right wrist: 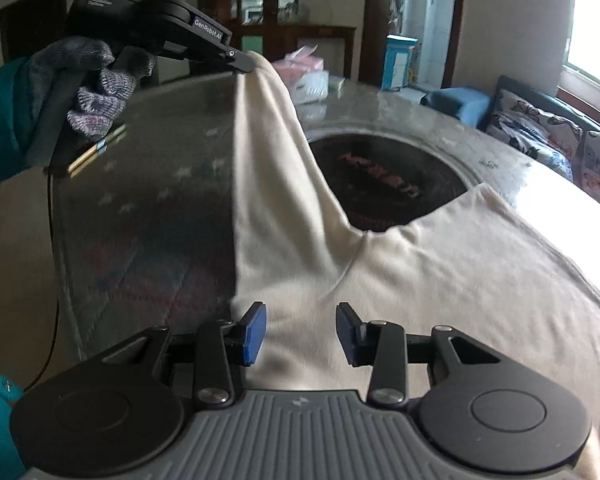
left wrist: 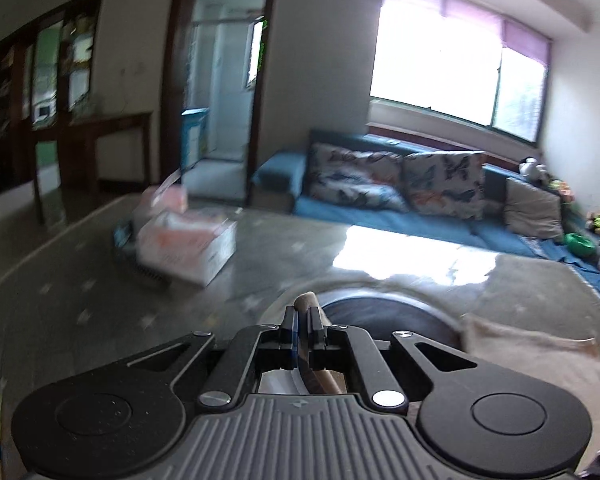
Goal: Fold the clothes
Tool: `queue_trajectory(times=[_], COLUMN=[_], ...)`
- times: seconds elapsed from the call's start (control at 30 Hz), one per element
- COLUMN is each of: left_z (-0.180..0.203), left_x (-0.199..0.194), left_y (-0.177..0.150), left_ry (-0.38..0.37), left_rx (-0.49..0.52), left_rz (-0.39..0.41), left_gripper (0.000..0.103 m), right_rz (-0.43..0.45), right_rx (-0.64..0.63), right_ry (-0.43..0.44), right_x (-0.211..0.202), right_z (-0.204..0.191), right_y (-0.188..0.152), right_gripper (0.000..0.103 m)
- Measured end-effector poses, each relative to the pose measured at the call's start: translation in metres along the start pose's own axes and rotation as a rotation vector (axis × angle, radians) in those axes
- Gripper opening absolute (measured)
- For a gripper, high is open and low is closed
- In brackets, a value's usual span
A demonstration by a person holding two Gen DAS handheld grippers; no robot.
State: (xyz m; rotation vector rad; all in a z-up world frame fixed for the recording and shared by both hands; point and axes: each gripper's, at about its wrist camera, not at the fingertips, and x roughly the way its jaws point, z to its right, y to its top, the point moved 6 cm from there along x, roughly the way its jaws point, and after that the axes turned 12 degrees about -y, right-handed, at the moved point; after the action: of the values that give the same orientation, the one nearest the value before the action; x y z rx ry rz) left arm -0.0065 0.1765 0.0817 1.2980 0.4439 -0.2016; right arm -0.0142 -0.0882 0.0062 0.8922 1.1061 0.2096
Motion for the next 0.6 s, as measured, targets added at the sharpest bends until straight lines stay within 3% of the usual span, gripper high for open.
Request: queue_trajectory(times=[0.2, 0.37, 0.6], left_z=[0.043, 0.098, 0.184], left_x=[-0.018, -0.043, -0.053], left_y=[0.025, 0.041, 0.025], left_ry=[-0.107, -0.239, -0.469], left_rx=[0.048, 0.117, 0.222], left_rz=[0.068, 0.129, 0.119], left_gripper=[0.004, 0.004, 0.005], right_rz=[0.005, 0.027, 0.053], right_rx=[0.048, 0.099, 0.187], right_ry=[-0.012, -0.048, -0.116], right_x=[-0.006, -0.023, -0.051], right_z=[0.010, 0.030, 0.065], right_y=[-0.002, -0.007, -0.017], right_gripper=[0.038, 0.038, 0.038])
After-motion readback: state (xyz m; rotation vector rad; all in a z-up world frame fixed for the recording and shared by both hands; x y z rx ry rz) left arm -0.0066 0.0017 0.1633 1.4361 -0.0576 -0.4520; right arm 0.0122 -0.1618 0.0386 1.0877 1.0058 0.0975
